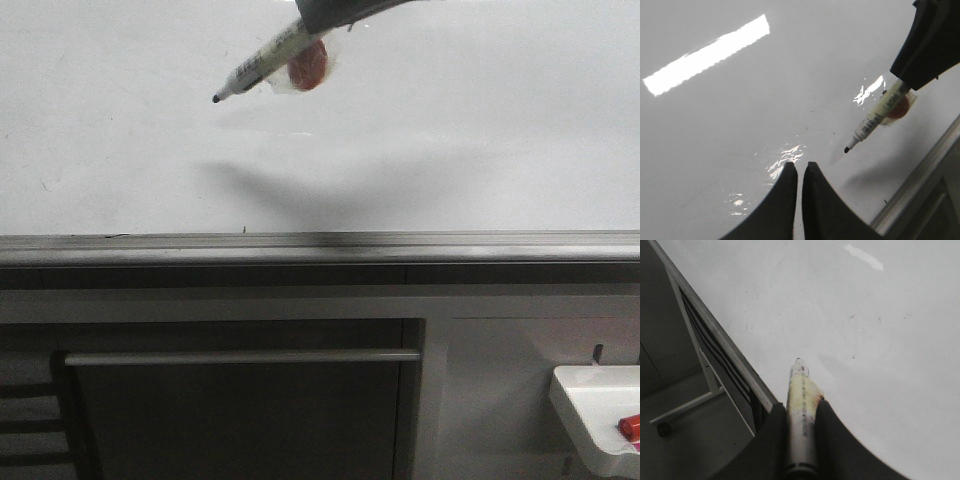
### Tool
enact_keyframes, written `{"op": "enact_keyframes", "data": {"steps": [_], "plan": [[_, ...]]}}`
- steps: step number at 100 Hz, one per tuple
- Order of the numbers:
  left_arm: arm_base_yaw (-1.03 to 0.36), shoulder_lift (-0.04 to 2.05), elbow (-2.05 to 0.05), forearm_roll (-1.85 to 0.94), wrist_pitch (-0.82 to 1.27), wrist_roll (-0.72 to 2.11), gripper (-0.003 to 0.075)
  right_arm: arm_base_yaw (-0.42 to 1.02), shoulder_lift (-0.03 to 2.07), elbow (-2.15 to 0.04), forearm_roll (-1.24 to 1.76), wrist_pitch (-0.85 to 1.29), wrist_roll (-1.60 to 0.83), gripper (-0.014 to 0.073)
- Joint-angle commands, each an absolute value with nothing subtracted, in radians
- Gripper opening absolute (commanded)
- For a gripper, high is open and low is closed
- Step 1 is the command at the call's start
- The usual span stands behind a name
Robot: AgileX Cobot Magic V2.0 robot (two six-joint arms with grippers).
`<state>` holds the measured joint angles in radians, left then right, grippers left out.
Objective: Write number 0 on whiteboard
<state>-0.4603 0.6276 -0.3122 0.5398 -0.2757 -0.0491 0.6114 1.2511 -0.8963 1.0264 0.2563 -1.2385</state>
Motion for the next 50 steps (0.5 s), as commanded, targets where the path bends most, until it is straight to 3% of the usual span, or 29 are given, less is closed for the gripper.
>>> {"op": "enact_keyframes", "data": {"steps": [1, 50], "plan": [[-0.440, 0.625, -0.338, 0.474, -0.352, -0.063, -0.0020, 0.605, 1.237, -0.929, 1.046, 0.214, -1.243, -0.0067], [-0.384, 0.625, -0.338, 0.421, -0.436, -0.063, -0.0020, 0.605, 1.239, -0.929, 1.079, 0.154, -1.243, -0.0066]]}}
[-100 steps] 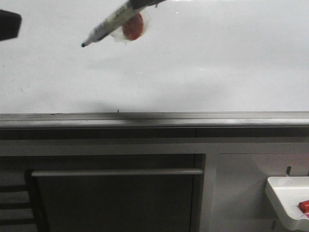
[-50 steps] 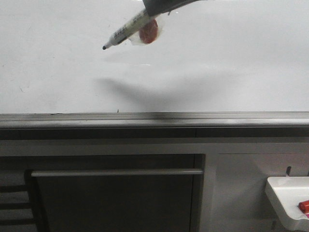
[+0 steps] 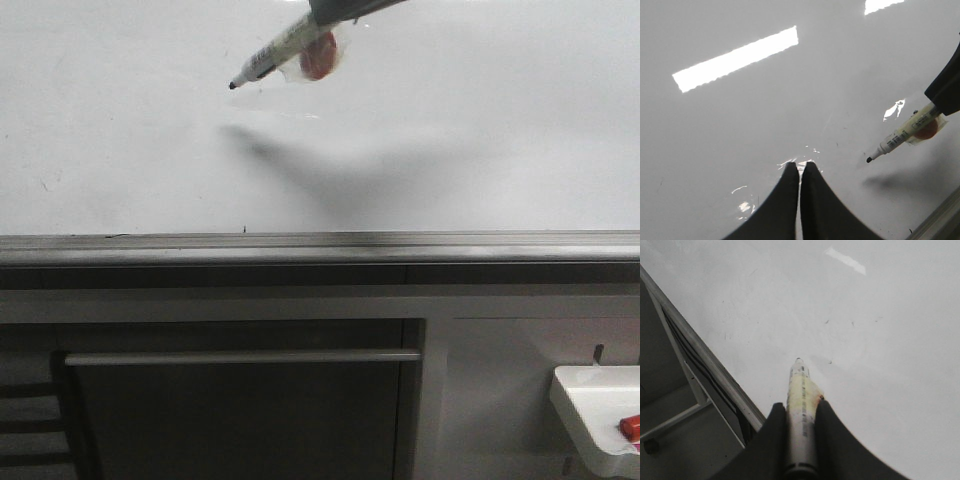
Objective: Write number 0 on whiteboard
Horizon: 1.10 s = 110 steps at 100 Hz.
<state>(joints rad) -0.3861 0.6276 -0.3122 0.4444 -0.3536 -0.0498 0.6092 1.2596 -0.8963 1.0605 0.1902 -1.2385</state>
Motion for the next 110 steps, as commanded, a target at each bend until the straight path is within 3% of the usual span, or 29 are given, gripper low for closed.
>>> {"op": "enact_keyframes", "data": {"steps": [1, 54, 110], "plan": [[-0.384, 0.625, -0.338, 0.421, -0.436, -0.063, -0.0020, 0.605, 1.241, -0.929, 1.079, 0.154, -1.243, -0.0067], [-0.384, 0.625, -0.338, 0.419, -0.436, -0.063, -0.0020, 0.598, 1.362, -1.031, 1.079, 0.196, -1.243, -0.0067], [-0.384, 0.625, -0.338, 0.419, -0.440, -0.063, -0.0020, 0.455, 1.316, -1.087, 1.079, 0.322, -1.198, -0.0066]]}}
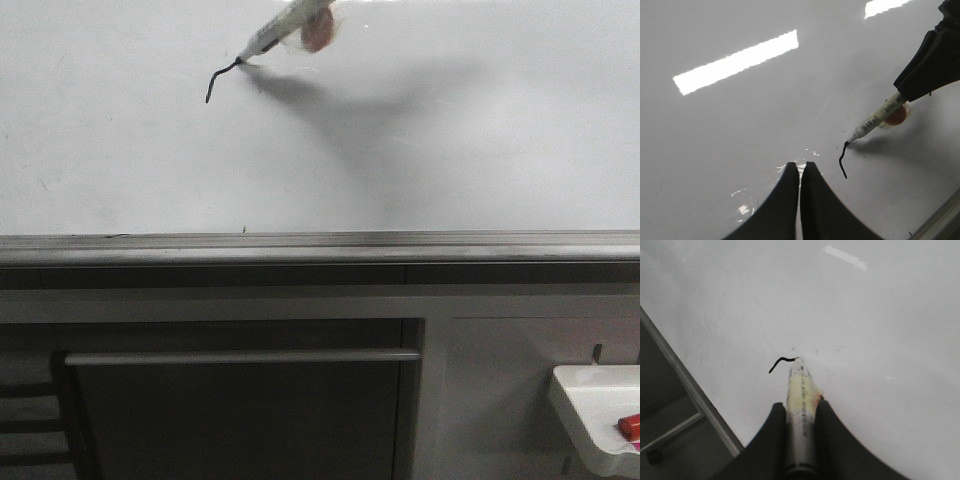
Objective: Write number 0 on whiteboard
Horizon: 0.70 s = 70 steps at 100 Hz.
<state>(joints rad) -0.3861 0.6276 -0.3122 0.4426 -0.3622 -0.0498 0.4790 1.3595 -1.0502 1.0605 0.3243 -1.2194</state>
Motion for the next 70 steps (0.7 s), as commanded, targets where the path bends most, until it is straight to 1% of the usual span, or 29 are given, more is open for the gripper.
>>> {"op": "enact_keyframes", "data": {"steps": [1, 37, 70], "plan": [[-0.384, 0.625, -0.338, 0.419, -0.440, -0.063, -0.0020, 0.452, 1.316, -1.087, 1.079, 0.326, -1.196, -0.0066], [-0.384, 0.625, -0.338, 0.419, -0.441, -0.063, -0.0020, 0.444, 1.328, -0.981, 1.079, 0.388, -1.166, -0.0066], [-0.384, 0.625, -0.338, 0.419, -0.441, -0.063, -0.0020, 0.465, 1.417, -1.001, 1.096, 0.378, -1.168, -0.0066]]}}
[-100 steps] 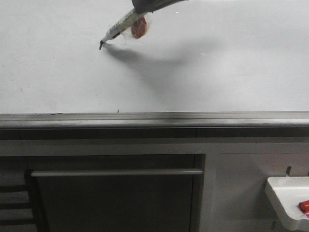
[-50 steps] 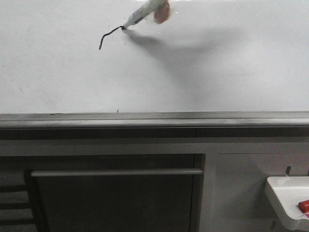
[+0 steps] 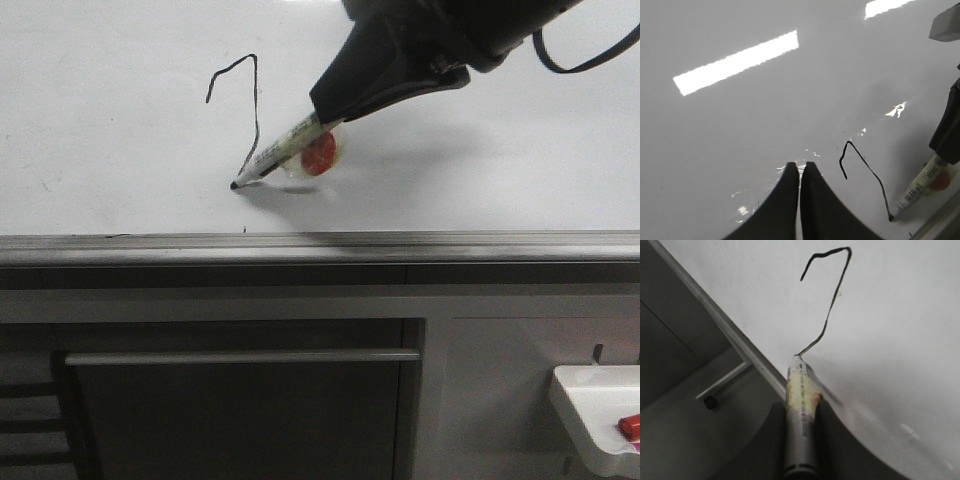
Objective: Write number 0 on whiteboard
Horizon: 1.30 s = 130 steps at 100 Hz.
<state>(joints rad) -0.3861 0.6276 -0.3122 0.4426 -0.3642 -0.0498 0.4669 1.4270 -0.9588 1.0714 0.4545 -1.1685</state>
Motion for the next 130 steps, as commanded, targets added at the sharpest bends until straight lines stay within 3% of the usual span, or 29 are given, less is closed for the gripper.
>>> {"op": "enact_keyframes", "data": {"steps": [1, 52, 83, 108, 116, 130], "plan": [[-0.384, 0.625, -0.338, 0.419, -0.441, -0.063, -0.0020, 0.465, 1.417, -1.003, 1.096, 0.378, -1.168, -0.0066], [-0.384, 0.625, -0.338, 0.419, -0.441, -0.063, -0.0020, 0.465, 1.417, -1.161, 1.094, 0.381, -1.173, -0.0066], [-0.389, 0.623, -0.338, 0.546, -0.465, -0.063, -0.0020, 0.469, 1.352, -1.161, 1.067, 0.679, -1.196, -0.0066], [-0.537, 0.681, -0.338, 0.747, -0.463, -0.162, -0.0017, 0.469, 1.346, -1.155, 0.935, 0.772, -1.196, -0.0066], [-0.588, 0.753, -0.338, 0.764, -0.461, -0.160, 0.0034, 0.469, 1.346, -1.155, 0.904, 0.761, -1.196, -0.0066], [-0.619, 0.893, -0.373, 0.764, -0.467, -0.159, 0.0242, 0.469, 1.346, -1.155, 0.865, 0.753, -1.196, -0.0066]]}}
